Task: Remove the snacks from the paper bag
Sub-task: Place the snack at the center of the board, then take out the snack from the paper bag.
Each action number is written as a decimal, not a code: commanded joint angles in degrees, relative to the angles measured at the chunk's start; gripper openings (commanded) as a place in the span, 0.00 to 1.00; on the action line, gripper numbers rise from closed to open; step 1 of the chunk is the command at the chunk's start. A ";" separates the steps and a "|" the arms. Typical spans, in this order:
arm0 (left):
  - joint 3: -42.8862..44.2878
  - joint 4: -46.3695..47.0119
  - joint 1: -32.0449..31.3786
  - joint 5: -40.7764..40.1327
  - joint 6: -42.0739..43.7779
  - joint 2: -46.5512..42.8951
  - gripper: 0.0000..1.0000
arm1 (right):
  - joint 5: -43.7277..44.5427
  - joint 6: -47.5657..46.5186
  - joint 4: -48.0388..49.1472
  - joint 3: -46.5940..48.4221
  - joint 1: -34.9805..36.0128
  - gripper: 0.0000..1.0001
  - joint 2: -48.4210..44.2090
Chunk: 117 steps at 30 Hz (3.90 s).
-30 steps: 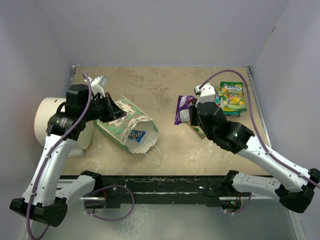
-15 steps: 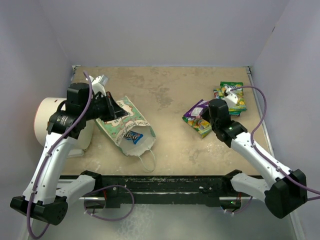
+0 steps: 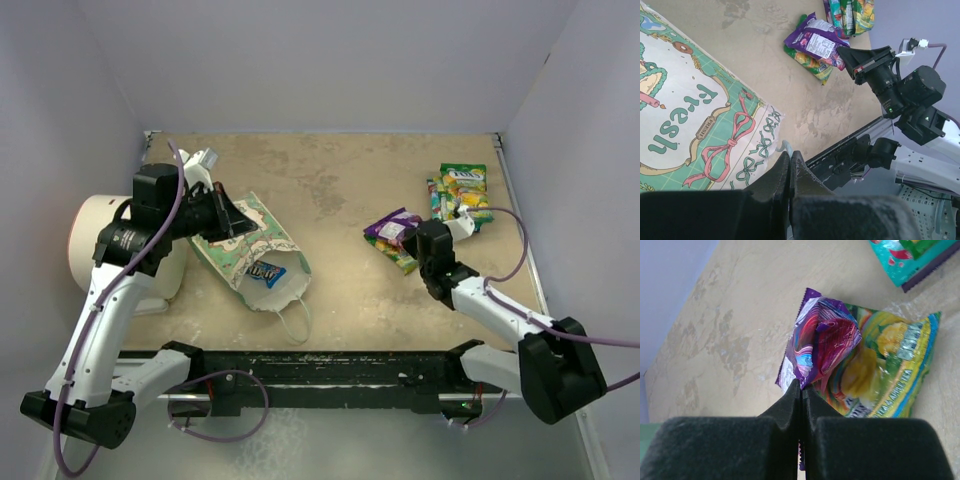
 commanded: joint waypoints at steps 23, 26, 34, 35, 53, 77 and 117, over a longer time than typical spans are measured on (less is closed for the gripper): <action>1.95 3.09 -0.16 0.86 0.27 -0.09 0.00 | 4.57 15.69 -17.38 -4.27 -0.77 0.44 -3.65; 1.83 3.18 -0.12 0.51 0.30 -0.49 0.00 | 4.32 10.53 -21.28 -2.38 -0.77 0.59 -9.28; 1.61 3.31 -0.17 0.63 0.63 -0.65 0.00 | -9.39 -24.49 -14.47 5.07 -0.30 0.75 -16.11; 1.68 3.35 -0.17 0.55 0.67 -0.63 0.00 | -13.18 -27.91 -12.61 5.21 -0.04 0.76 -16.34; -0.54 3.50 -0.15 1.47 0.50 -3.73 0.00 | -38.36 -75.84 37.96 3.45 40.32 0.61 11.26; 1.78 2.07 -0.17 10.83 3.39 0.28 0.00 | -16.97 -79.26 62.44 16.18 43.45 0.67 49.02; 3.39 1.39 -0.17 -2.93 4.40 0.16 0.00 | -12.22 -53.62 -0.81 7.66 49.51 0.16 4.78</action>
